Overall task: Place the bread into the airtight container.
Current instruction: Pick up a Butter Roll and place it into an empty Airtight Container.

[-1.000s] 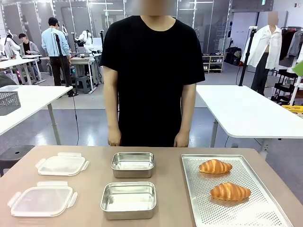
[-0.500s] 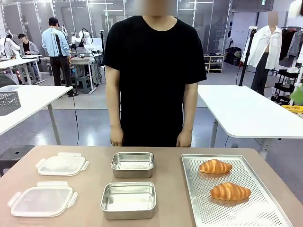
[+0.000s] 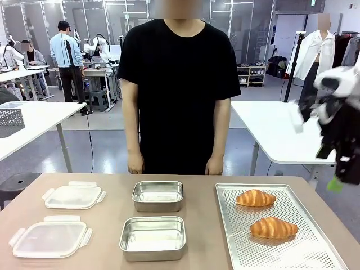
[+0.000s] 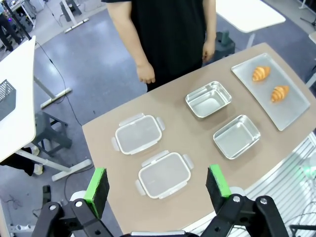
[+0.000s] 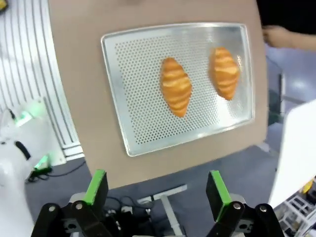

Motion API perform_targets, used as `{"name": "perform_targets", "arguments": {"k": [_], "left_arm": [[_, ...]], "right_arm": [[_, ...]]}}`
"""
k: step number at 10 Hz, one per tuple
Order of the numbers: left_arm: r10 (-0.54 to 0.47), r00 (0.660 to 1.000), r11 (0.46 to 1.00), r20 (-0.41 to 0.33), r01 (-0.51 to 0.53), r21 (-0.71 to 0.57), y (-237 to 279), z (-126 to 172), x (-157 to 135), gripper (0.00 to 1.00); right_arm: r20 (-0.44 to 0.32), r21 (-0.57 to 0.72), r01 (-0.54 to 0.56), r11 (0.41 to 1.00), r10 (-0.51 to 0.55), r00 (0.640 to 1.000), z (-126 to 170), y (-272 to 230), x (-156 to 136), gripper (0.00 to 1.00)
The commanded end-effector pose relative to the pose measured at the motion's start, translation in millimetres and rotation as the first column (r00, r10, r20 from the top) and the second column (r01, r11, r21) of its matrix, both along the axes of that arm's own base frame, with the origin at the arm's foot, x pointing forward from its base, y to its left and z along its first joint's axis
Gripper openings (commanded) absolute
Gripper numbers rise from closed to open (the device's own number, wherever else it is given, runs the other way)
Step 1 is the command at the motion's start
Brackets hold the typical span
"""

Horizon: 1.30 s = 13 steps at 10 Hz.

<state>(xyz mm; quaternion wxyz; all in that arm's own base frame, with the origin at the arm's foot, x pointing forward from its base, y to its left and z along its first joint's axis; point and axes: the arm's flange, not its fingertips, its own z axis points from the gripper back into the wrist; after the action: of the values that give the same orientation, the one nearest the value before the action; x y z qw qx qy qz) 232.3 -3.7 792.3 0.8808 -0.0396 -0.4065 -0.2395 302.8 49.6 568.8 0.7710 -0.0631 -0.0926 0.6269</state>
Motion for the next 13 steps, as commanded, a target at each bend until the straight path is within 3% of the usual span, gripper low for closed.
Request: {"name": "perform_targets", "arguments": {"k": [1,3,5,7,8,13], "left_arm": [[0.000,1.000,1.000,0.003,0.000,0.003,-0.8,2.2,0.2,1.00],[0.000,1.000,1.000,0.003,0.000,0.003,-0.8,2.2,0.2,1.00],[0.000,1.000,1.000,0.003,0.000,0.003,-0.8,2.2,0.2,1.00],[0.000,1.000,1.000,0.003,0.000,0.003,-0.8,2.2,0.2,1.00],[0.000,1.000,1.000,0.003,0.000,0.003,-0.8,2.2,0.2,1.00],[0.000,1.000,1.000,0.003,0.000,0.003,-0.8,2.2,0.2,1.00]], "right_arm": [[-0.048,-0.078,-0.075,0.994,0.072,0.996,-42.5,10.5,33.4,1.00],[-0.104,-0.114,-0.123,0.986,0.112,0.988,-105.8,22.0,55.2,1.00],[-0.155,-0.035,-0.163,0.986,0.155,0.976,-138.1,25.8,50.8,1.00],[-0.153,0.036,-0.130,0.991,0.134,0.979,-163.2,27.2,47.9,1.00],[-0.168,-0.056,-0.136,0.989,0.125,0.978,-145.2,32.5,55.1,1.00],[-0.166,-0.048,-0.125,0.991,0.116,0.979,-147.4,35.1,57.1,1.00]]}}
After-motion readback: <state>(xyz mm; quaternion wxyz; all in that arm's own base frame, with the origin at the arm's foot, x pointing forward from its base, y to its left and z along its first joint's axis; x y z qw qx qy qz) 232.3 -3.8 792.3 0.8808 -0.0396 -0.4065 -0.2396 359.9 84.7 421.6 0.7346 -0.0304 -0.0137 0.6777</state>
